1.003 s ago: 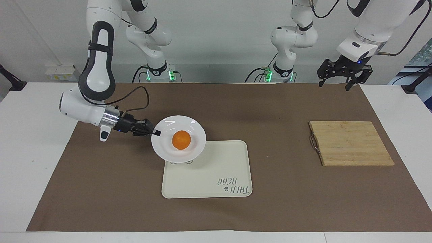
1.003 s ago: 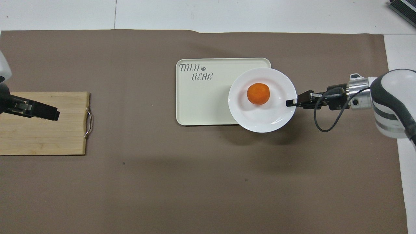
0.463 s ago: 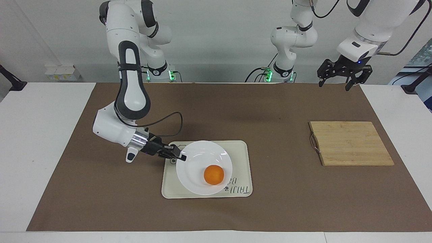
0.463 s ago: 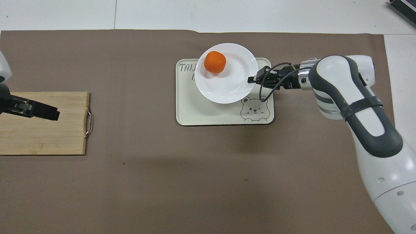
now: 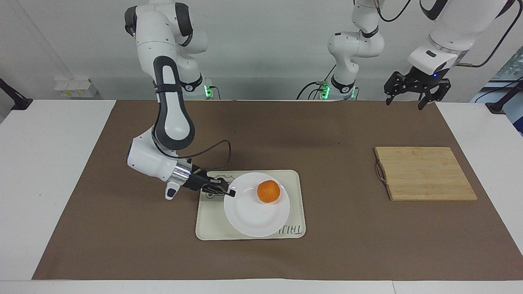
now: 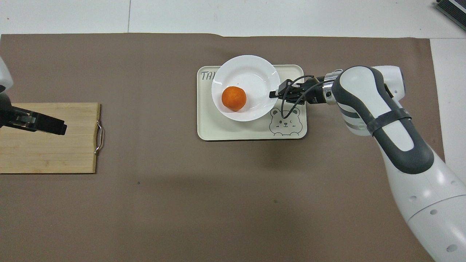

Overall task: Place orange and plate with both arms
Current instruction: 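Adjust the plate on the tray and open the right gripper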

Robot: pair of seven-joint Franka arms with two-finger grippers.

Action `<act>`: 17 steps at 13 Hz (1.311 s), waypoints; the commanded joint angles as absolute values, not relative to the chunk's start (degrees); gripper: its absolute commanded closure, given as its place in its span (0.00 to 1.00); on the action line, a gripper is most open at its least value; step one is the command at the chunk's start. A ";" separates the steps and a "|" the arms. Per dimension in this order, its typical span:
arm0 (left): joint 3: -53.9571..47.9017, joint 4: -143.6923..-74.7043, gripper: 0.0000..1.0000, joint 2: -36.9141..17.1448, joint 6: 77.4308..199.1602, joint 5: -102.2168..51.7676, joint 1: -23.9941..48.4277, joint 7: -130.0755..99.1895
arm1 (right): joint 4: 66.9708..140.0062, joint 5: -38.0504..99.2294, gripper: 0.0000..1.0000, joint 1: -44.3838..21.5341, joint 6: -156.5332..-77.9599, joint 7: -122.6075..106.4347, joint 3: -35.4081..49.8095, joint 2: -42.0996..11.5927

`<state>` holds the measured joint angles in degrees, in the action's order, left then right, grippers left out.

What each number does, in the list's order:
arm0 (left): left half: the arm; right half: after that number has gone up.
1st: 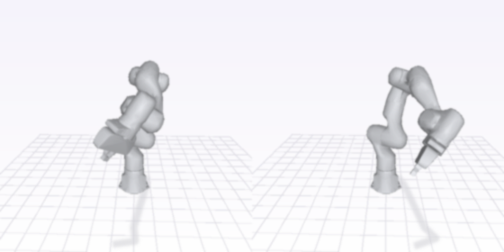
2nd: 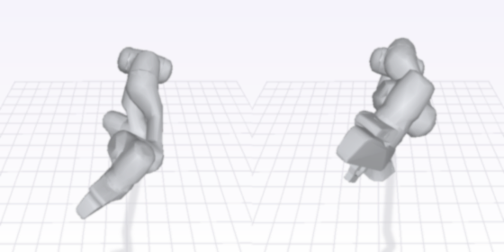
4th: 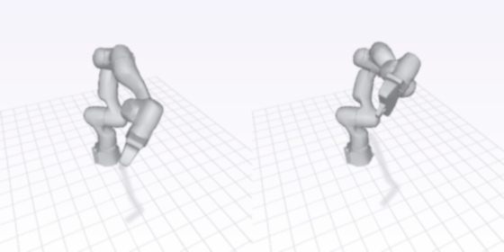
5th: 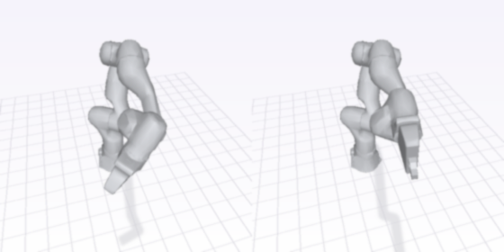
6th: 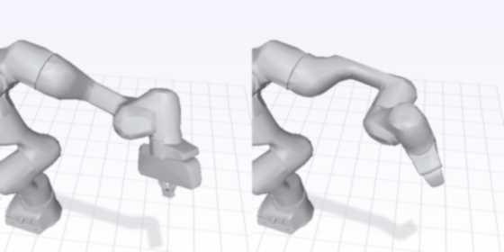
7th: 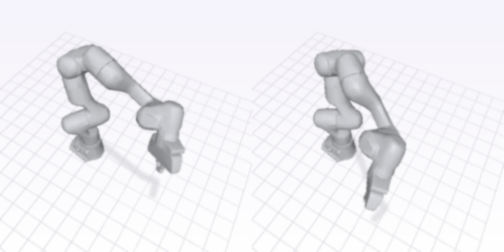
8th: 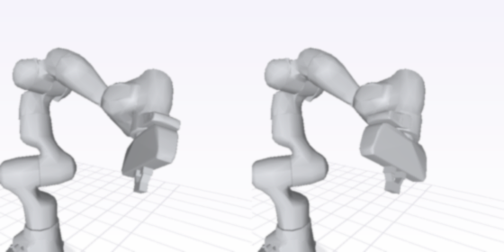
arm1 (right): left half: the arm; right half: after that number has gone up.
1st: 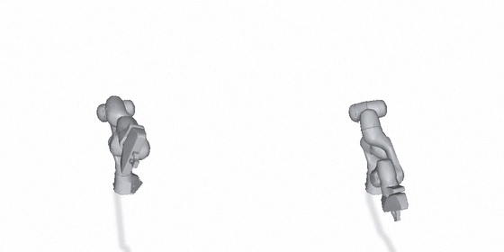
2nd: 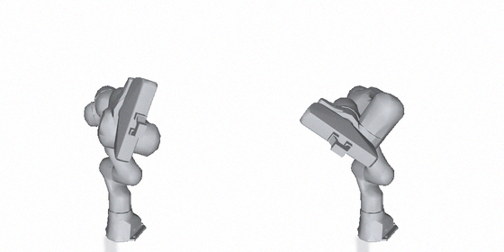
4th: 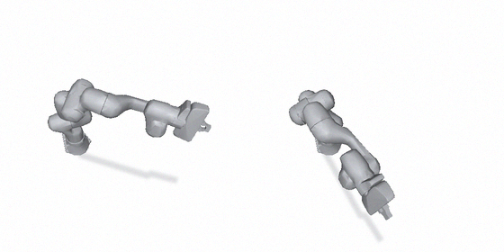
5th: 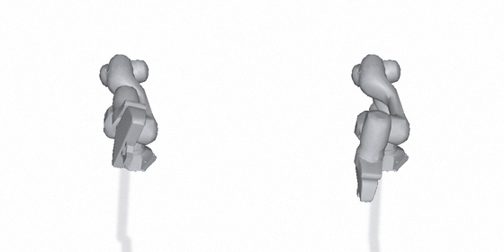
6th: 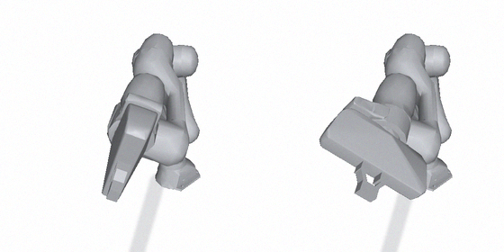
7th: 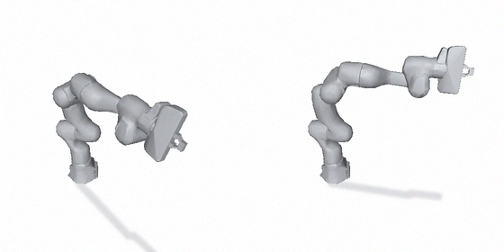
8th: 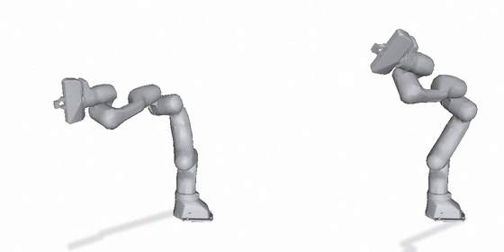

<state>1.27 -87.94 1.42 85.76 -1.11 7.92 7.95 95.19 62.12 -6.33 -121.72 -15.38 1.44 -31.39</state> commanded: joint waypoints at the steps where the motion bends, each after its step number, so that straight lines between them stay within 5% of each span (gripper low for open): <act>1: 1.49 -89.47 0.00 2.64 86.57 -0.97 8.17 7.82 | 98.52 61.18 1.00 -5.71 -120.94 -17.23 1.85 -29.18; 17: 1.49 -89.38 0.00 2.64 86.13 -0.97 7.65 7.73 | 103.37 57.75 1.00 -5.01 -121.90 -20.22 1.67 -27.60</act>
<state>1.45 -87.99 1.42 85.74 -1.11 7.90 7.95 102.87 59.38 -6.06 -121.27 -19.52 1.43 -28.29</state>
